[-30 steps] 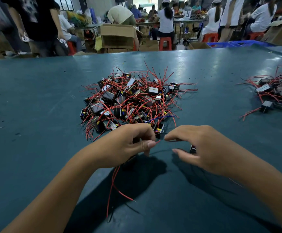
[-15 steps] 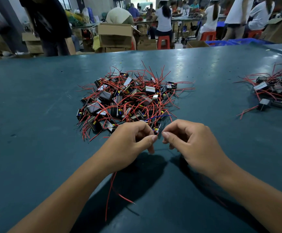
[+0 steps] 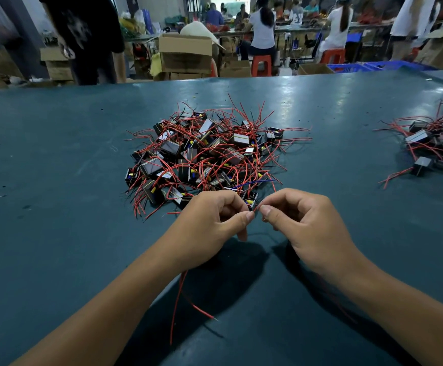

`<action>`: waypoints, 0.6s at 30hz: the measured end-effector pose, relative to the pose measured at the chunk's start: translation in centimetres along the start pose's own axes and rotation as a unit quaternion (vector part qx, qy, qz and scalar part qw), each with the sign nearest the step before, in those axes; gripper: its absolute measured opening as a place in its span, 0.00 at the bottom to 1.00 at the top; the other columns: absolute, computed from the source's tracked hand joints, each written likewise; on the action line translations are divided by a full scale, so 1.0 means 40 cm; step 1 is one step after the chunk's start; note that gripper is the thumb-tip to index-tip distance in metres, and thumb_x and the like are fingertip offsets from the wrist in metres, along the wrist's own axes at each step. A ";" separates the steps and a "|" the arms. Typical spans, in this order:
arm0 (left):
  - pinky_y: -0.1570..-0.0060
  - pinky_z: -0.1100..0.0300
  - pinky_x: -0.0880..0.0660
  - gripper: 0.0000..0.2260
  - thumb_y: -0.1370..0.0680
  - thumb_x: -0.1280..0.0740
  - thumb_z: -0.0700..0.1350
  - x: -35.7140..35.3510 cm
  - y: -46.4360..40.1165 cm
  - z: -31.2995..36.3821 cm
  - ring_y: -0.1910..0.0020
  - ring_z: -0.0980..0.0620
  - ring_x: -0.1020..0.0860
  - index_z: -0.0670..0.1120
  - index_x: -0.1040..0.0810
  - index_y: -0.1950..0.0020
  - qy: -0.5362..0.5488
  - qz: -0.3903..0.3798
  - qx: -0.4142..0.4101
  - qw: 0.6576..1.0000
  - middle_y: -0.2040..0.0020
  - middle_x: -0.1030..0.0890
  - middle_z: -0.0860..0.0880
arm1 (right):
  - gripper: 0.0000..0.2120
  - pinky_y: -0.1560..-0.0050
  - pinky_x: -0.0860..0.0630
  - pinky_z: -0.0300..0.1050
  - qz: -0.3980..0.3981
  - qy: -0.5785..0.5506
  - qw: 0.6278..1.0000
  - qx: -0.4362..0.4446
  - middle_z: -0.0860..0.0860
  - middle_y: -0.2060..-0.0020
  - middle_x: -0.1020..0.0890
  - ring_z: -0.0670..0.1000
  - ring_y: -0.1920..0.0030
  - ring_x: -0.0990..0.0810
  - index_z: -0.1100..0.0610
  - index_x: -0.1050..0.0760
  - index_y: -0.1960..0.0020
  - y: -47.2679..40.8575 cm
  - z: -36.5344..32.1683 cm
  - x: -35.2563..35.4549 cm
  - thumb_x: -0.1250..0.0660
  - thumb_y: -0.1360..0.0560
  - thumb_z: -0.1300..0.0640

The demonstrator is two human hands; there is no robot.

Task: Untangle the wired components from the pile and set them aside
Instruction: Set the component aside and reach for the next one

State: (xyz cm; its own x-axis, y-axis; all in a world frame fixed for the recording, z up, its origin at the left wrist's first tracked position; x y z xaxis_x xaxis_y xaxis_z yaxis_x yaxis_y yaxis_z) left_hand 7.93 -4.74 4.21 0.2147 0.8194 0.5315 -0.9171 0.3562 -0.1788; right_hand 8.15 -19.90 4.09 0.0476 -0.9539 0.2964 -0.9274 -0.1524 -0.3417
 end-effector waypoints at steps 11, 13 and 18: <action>0.70 0.65 0.34 0.06 0.19 0.32 0.45 -0.012 0.000 -0.007 0.72 0.57 0.28 0.45 0.21 0.55 0.028 -0.001 0.003 1.000 0.66 0.16 0.52 | 0.03 0.61 0.24 0.51 -0.004 -0.038 0.999 -0.011 0.54 0.65 0.16 0.52 0.65 0.21 0.53 0.17 0.58 0.005 0.001 -0.007 0.26 0.26 0.58; 0.70 0.66 0.33 0.06 0.20 0.31 0.43 -0.014 0.000 -0.004 0.72 0.58 0.27 0.44 0.21 0.55 0.036 0.004 0.003 0.999 0.68 0.17 0.52 | 0.03 0.62 0.25 0.47 -0.005 -0.043 0.999 -0.014 0.55 0.65 0.16 0.49 0.65 0.22 0.53 0.17 0.58 0.005 0.003 -0.011 0.26 0.26 0.59; 0.68 0.67 0.32 0.04 0.20 0.31 0.41 -0.007 0.003 0.011 0.72 0.58 0.27 0.43 0.21 0.55 0.043 0.012 0.001 0.999 0.66 0.17 0.50 | 0.06 0.64 0.28 0.43 0.006 -0.039 0.999 -0.011 0.56 0.67 0.18 0.47 0.67 0.25 0.54 0.19 0.60 0.006 0.002 -0.017 0.27 0.25 0.62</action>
State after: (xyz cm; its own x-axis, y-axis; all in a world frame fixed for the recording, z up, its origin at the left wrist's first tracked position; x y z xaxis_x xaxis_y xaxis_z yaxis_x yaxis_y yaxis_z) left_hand 7.60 -5.12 4.42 0.2215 0.8629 0.4542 -0.9227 0.3362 -0.1888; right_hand 7.92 -19.32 3.76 0.0635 -0.9731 0.2214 -0.9360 -0.1350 -0.3252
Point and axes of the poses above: each hand's wrist, its own y-axis away from the middle knuckle, its own x-axis out of the back of the hand, z = x × y, the point moved 9 cm from there along -y, towards the middle knuckle
